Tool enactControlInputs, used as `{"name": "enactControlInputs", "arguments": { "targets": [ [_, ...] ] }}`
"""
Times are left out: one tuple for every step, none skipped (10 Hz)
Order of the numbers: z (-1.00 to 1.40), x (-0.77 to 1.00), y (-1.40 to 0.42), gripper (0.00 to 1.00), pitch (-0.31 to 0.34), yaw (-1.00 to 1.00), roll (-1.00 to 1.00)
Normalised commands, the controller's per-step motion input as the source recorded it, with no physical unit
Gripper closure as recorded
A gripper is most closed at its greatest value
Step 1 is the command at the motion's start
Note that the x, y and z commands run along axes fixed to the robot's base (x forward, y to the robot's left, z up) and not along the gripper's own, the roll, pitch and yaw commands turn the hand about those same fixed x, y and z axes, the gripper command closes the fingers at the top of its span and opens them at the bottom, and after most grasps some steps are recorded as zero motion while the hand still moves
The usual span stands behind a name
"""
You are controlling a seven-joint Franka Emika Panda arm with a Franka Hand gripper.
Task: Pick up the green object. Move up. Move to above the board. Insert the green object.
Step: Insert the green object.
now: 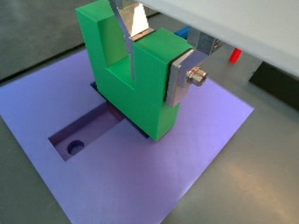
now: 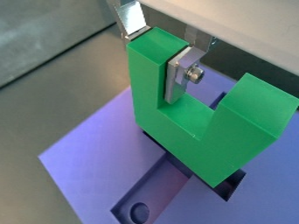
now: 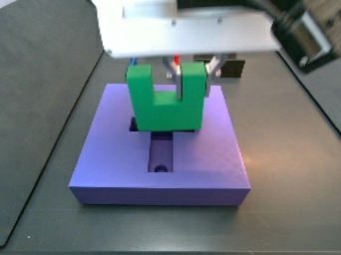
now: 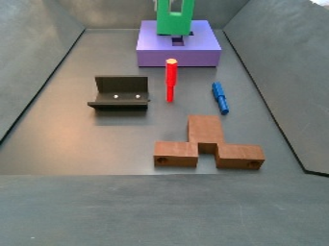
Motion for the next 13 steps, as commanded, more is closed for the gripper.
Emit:
{"name": "enactControlInputs", "arguments": {
  "targets": [
    [-0.47, 0.00, 0.00, 1.00, -0.031, 0.00, -0.11],
    [-0.42, -0.19, 0.13, 1.00, -0.009, 0.00, -0.02],
    [-0.35, -0.41, 0.19, 1.00, -0.013, 0.00, 0.00],
    [-0.28, -0.50, 0.21, 1.00, 0.000, -0.01, 0.00],
    [-0.23, -0.54, 0.12, 1.00, -0.020, -0.03, -0.01],
    [-0.24, -0.27, 0.00, 1.00, 0.000, 0.00, -0.03],
    [-0.24, -0.60, 0.00, 1.00, 0.000, -0.01, 0.00],
    [-0.11, -0.35, -0.23, 1.00, 0.000, 0.08, 0.00],
    [-0.23, -0.38, 0.00, 1.00, 0.000, 0.02, 0.00],
    [-0.29, -0.34, 0.12, 1.00, 0.000, -0.01, 0.00],
    [-0.65, -0.12, 0.19, 1.00, 0.000, 0.00, 0.11],
    [-0.87, -0.10, 0.13, 1.00, -0.021, 0.00, 0.14],
    [-1.00, 0.00, 0.00, 1.00, -0.017, 0.00, 0.12]
  ]
}}
